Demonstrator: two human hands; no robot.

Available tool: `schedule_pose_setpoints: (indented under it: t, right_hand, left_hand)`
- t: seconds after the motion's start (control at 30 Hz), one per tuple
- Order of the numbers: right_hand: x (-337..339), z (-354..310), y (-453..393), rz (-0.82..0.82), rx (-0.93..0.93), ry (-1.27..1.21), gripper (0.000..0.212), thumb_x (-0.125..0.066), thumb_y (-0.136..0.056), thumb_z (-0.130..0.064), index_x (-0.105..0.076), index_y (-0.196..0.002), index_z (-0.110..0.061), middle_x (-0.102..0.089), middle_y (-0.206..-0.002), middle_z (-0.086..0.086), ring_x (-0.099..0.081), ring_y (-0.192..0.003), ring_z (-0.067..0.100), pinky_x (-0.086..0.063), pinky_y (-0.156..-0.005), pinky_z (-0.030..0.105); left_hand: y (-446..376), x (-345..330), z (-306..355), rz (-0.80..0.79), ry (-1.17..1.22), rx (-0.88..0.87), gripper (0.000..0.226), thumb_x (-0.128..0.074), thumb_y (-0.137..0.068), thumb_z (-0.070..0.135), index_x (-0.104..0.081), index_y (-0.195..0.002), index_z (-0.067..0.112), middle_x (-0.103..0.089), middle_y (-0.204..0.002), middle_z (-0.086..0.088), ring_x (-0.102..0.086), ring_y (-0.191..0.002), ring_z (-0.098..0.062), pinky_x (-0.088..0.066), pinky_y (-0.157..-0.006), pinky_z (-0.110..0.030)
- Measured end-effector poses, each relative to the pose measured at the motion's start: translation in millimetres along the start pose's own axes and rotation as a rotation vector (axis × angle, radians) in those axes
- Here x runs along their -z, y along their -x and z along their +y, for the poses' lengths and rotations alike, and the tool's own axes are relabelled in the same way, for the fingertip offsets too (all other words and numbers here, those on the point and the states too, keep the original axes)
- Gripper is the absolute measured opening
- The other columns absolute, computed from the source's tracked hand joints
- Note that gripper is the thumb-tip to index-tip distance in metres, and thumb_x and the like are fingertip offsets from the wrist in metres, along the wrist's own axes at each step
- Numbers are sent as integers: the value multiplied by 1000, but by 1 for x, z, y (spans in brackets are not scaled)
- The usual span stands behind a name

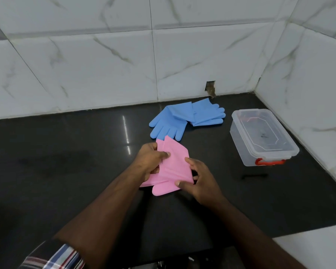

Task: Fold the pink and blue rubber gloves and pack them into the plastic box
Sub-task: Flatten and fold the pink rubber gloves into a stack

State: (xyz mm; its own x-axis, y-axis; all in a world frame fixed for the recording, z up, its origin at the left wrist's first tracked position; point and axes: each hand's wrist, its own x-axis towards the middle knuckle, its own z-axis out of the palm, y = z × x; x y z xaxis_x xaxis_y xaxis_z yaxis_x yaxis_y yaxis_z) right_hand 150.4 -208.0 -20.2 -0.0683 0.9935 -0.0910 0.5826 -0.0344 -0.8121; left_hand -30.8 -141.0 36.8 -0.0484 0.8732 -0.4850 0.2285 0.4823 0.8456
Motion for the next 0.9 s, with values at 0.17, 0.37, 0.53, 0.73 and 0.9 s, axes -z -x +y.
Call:
schedule_pose_setpoints:
  t: [0.17, 0.37, 0.53, 0.73, 0.9]
  right_hand:
    - [-9, 0, -10, 37, -40, 264, 85, -68, -85, -51, -25, -153, -24, -31, -156, -1, -32, -141, 18, -34, -113, 38]
    - [-11, -5, -10, 83, 45, 440, 69, -54, -97, -29, -19, -155, -17, -33, -151, 7, -37, -133, 21, -37, -110, 35]
    - [-18, -9, -10, 56, 103, 605, 74, -51, -97, -27, -7, -156, -20, -27, -155, 9, -39, -127, 24, -43, -103, 35]
    - [-21, -11, -12, -7, 115, 722, 81, -52, -95, -27, 1, -156, -27, -22, -158, 8, -38, -128, 25, -44, -101, 37]
    - [-9, -6, -12, -90, 178, 645, 78, -49, -95, -37, -1, -157, -30, -18, -160, 2, -33, -133, 23, -40, -106, 36]
  left_hand:
    - [2, -11, 18, -17, -25, -77, 17, -68, -92, 11, -70, -109, 14, -72, -107, -16, -71, -89, -27, -61, -66, -36]
    - [11, 0, 24, 24, -44, -116, 23, -66, -93, 10, -69, -115, 16, -73, -107, -5, -72, -93, -23, -58, -65, -31]
    - [21, 23, -4, 89, -36, -69, 16, -65, -94, 9, -70, -106, 18, -76, -97, 0, -73, -83, -14, -58, -59, -28]
    - [27, 35, -30, 158, -14, -43, 19, -64, -95, 7, -69, -109, 19, -75, -98, 2, -74, -85, -16, -60, -61, -35]
    - [27, 36, -39, 191, -25, -34, 23, -60, -95, 4, -66, -96, 26, -75, -95, -2, -74, -79, -22, -61, -61, -47]
